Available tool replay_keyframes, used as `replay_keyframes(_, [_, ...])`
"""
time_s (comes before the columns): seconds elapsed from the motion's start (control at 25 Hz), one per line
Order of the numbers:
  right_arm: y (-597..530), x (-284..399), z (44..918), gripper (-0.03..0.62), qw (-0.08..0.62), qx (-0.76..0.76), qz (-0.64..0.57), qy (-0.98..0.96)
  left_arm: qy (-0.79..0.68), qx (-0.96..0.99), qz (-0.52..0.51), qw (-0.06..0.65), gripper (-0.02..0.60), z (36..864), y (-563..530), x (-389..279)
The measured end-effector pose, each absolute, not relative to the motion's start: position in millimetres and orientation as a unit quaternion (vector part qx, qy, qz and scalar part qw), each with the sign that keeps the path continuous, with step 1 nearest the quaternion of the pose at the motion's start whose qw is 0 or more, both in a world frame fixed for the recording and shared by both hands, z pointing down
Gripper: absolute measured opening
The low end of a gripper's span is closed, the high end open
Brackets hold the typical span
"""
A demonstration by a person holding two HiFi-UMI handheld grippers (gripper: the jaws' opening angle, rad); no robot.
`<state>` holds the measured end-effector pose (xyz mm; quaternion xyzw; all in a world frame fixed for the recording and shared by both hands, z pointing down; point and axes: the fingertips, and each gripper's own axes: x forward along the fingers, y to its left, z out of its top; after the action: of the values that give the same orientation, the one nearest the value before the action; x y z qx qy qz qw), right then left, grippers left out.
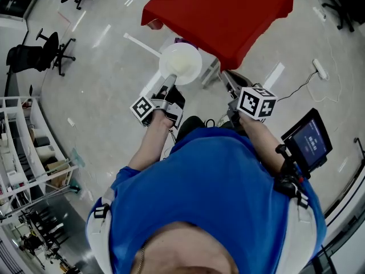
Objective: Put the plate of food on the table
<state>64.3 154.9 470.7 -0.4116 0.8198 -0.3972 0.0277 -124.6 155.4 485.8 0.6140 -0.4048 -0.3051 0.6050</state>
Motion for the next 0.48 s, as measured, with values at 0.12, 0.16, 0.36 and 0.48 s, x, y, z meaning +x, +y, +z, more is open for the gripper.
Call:
replay_keyframes(0.12, [151,82,474,0.002,0.031,-0.417,-0.399,0.816,-0.407,0.615,-0.299,0.606,0.021,488,149,-109])
replay_keyframes(0.16, [150,87,475,0.002,0.032,-0.418,-0.399,0.815,-0.405,0.617,-0.299,0.605,0.021,487,147,-104])
replay_keyframes(0.36, [136,100,476,0.002,0.038,-0.423,-0.402,0.811,-0.403,0.621,-0.293,0.606,0.021,484,127,-91])
replay_keyframes(0.48, [125,105,475,0.002,0.037,-0.427,-0.399,0.811,-0.4,0.623,-0.291,0.606,0.021,483,110,-87])
